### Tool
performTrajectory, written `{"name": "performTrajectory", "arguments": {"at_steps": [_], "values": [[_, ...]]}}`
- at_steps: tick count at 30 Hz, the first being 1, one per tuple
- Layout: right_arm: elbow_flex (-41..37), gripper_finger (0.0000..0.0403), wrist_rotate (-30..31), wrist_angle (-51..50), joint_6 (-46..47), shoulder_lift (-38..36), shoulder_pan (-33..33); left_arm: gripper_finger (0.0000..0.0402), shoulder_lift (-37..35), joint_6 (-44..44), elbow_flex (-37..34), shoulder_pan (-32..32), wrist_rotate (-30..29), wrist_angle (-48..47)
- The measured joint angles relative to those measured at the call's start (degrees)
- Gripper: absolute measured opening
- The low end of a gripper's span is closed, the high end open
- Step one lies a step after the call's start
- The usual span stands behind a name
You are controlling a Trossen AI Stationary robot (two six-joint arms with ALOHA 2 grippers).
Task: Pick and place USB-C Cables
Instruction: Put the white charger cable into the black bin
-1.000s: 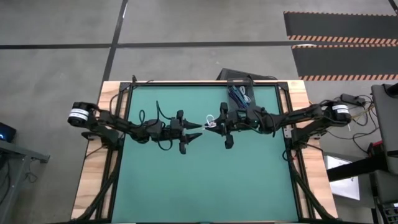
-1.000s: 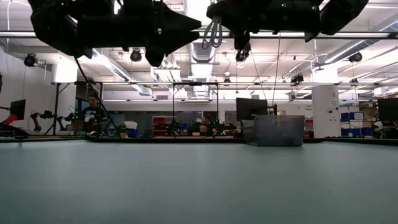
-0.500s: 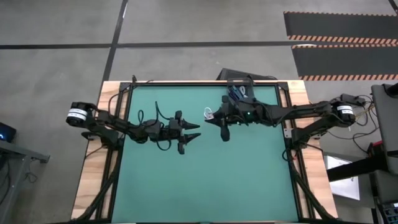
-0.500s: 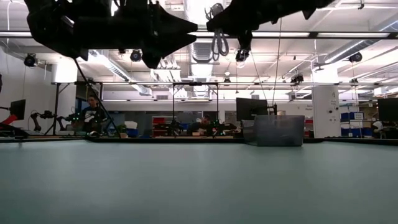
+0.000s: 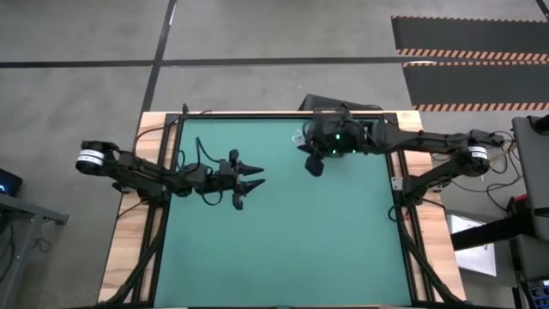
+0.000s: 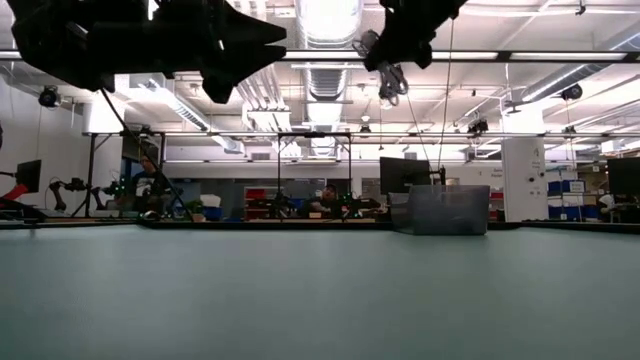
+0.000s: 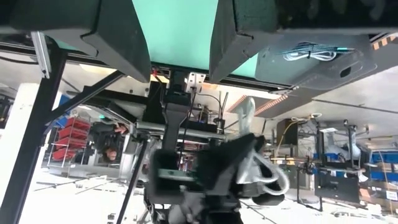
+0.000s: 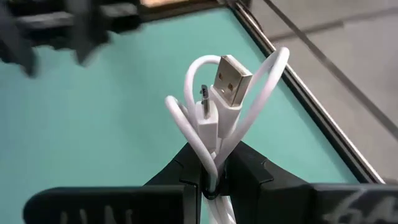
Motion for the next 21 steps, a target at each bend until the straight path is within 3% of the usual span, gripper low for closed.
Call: {"name": "performTrajectory", "arguments": {"at_steps": [9, 21], "values": [[5.6, 0.0038, 0.0, -15.0, -2.6, 2.1, -10.1, 0.0149, -0.4, -1.5, -0.4, 0.0, 0.0, 0.0], [10.4, 0.0038, 0.0, -29.5, -21.6, 11.6, -19.3, 0.0149, -0.4, -1.4, -0.4, 0.0, 0.0, 0.0]]}}
